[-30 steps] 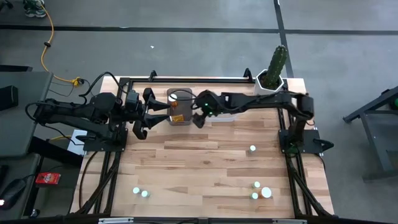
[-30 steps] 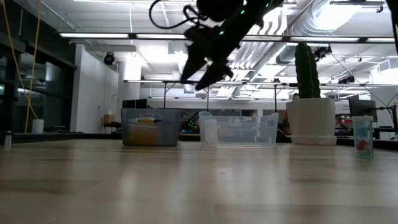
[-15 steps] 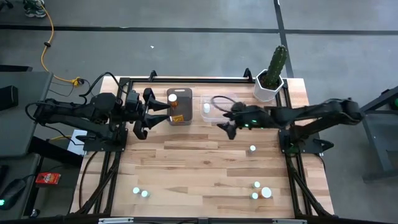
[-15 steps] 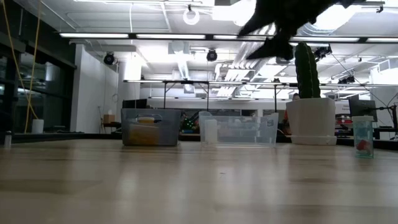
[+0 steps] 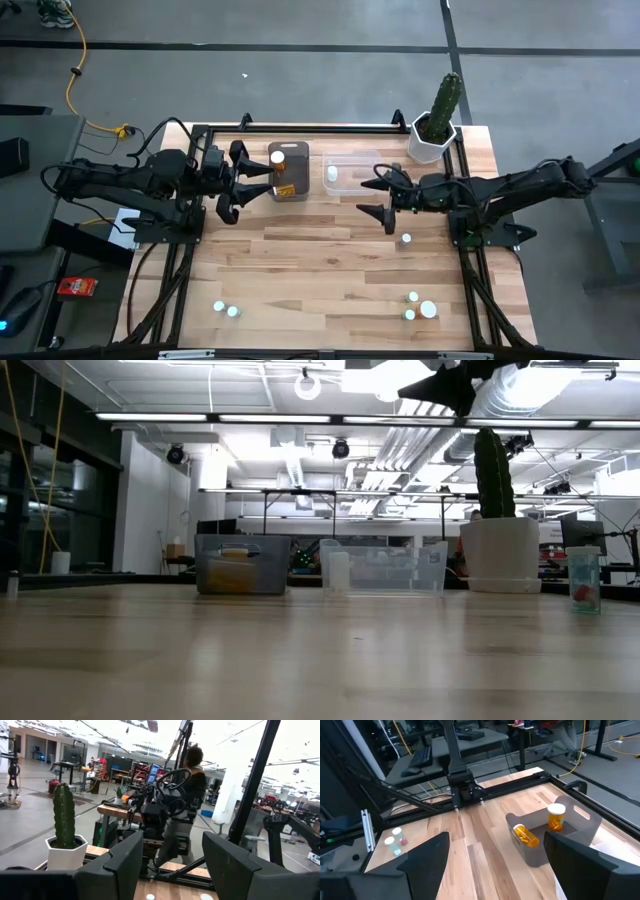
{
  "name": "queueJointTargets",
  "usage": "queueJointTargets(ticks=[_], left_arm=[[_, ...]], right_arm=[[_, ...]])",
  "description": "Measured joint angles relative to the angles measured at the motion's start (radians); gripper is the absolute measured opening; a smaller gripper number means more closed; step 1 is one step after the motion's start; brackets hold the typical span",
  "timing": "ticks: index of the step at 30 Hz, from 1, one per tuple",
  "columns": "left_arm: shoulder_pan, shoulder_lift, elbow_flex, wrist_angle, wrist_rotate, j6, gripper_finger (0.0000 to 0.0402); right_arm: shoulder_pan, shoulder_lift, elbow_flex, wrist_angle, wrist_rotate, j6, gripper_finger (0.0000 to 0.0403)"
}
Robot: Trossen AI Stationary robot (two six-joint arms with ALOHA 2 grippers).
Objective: Pick and place medicine bottles into bin by pill shape (circle, oval)
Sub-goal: Put the bottom green capsule bottle into the black bin
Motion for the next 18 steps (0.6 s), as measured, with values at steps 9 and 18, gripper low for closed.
queueJointTargets(ticks=[9,18], left_arm=[[0.0,0.0,0.0,-0.007,-0.001,0.023,0.0195],[-0.001,0.004,0.0,-0.096,-0.01,0.004,0.0195]], right_arm=[[0.001,0.0,0.0,0.0,0.0,-0.001,0.0317],[0.001,0.0,0.0,0.0,-0.002,0.025,0.0317]])
